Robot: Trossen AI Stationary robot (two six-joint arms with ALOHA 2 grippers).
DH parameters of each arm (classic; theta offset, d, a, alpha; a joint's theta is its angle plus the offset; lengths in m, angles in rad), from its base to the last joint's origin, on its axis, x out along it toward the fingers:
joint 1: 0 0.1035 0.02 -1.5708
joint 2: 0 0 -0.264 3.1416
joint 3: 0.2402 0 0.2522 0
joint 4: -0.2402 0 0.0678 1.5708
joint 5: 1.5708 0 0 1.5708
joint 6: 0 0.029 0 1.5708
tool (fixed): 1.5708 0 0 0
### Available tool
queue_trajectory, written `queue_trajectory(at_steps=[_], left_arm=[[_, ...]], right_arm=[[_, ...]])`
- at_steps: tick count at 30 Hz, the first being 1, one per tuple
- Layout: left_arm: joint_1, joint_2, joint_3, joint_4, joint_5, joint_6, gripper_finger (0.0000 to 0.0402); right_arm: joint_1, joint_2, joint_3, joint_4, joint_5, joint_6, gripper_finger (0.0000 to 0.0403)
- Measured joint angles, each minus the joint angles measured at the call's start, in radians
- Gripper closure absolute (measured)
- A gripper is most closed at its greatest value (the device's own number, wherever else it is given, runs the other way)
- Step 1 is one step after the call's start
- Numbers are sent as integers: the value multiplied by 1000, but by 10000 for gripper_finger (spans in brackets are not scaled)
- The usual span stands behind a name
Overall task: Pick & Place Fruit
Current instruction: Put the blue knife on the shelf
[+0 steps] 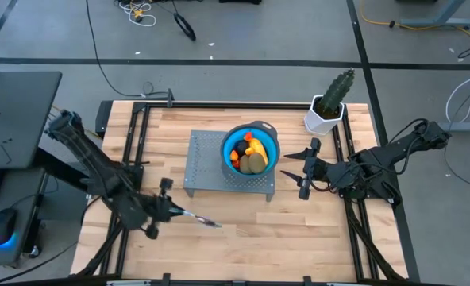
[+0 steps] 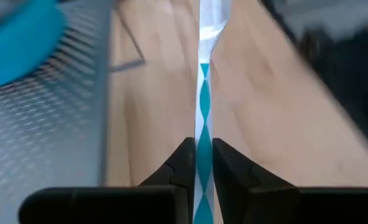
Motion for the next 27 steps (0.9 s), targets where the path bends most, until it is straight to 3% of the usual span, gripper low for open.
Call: queue_trajectory(at_steps=[3,6,10,13,21,27], left_arm=[[0,-82,4,7,-66,-108,360],[0,-147,4,12,-210,-249,354],[1,-183,4,12,-401,-427,352],[25,-188,4,13,-477,-537,358],[164,-187,4,56,-462,-758,346],[261,-154,4,145,-378,-720,358]], right_arm=[[0,0,0,0,0,0,165],[0,0,0,0,0,0,165],[0,0,0,0,0,0,165],[0,0,0,0,0,0,165],[0,0,0,0,0,-14,165],[0,0,0,28,1,-104,165]])
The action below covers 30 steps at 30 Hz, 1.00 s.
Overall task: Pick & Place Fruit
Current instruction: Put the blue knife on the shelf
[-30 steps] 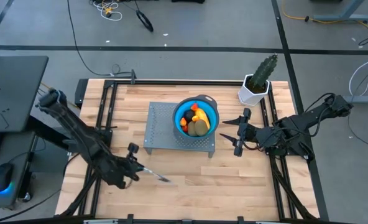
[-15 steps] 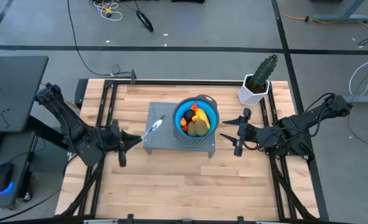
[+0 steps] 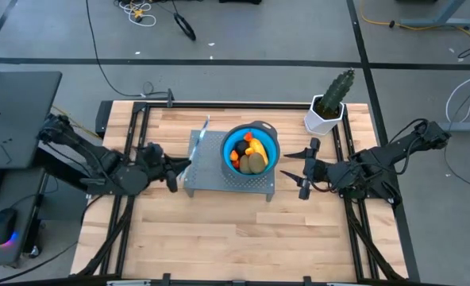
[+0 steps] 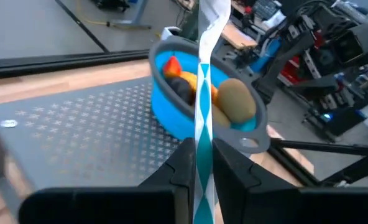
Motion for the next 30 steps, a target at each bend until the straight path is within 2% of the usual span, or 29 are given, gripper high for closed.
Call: queue_trajectory(at_steps=[2,6,12,17,22,30], left_arm=[[29,19,1,27,40,0,359],[84,72,0,19,102,-98,355],[145,122,0,2,131,-334,362],[206,161,0,5,166,-466,361],[237,208,0,11,193,-503,364],[251,219,0,-77,182,-608,365]], right_arm=[[0,0,0,39,0,-64,165],[0,0,0,148,0,-219,165],[0,0,0,215,0,-410,165],[0,0,0,178,-40,-438,165],[-2,0,0,104,-113,-437,165],[-30,0,-74,137,-116,-462,165]])
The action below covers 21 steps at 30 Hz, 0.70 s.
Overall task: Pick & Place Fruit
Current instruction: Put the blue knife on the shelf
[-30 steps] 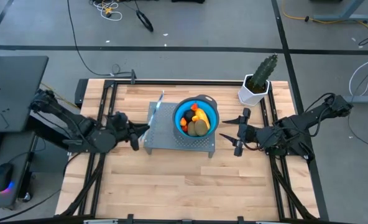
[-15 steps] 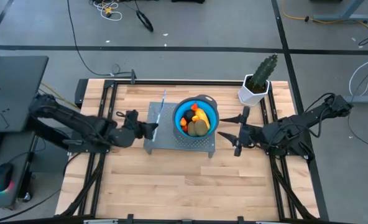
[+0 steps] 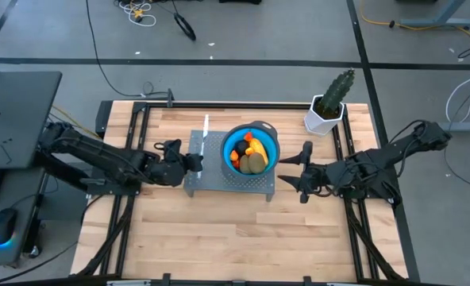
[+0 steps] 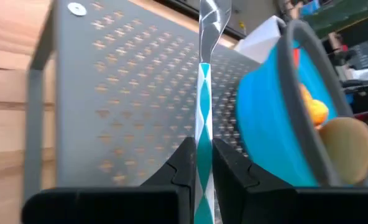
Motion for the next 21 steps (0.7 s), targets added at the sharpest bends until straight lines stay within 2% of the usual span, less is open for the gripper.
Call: queue_trajectory(at_steps=[7,14,21], left_arm=[[7,50,25,-40,43,-31,365],[10,171,270,-370,57,-7,365],[54,292,378,-433,196,-12,362]], right_arm=[[-29,0,-64,67,1,-10,165],[-36,0,-67,70,1,-10,165],[-36,0,-67,67,-9,-6,165]])
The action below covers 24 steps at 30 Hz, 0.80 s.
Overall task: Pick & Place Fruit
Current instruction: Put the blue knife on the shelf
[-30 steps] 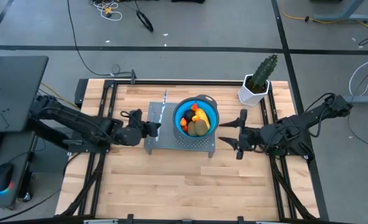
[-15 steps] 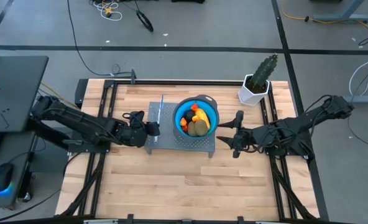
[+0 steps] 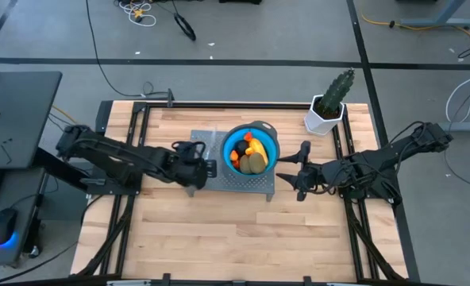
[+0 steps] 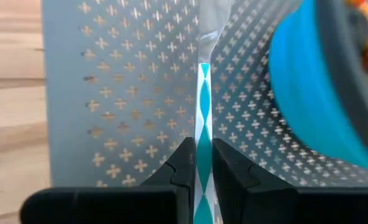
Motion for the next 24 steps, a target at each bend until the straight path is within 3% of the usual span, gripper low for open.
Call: queue_trajectory(at_steps=[3,24], left_arm=[[28,24,3,-3,44,-2,362],[47,23,3,-38,80,-127,343]], right_arm=[[0,0,0,-1,-10,10,165],[-2,0,-69,60,-8,-8,165]])
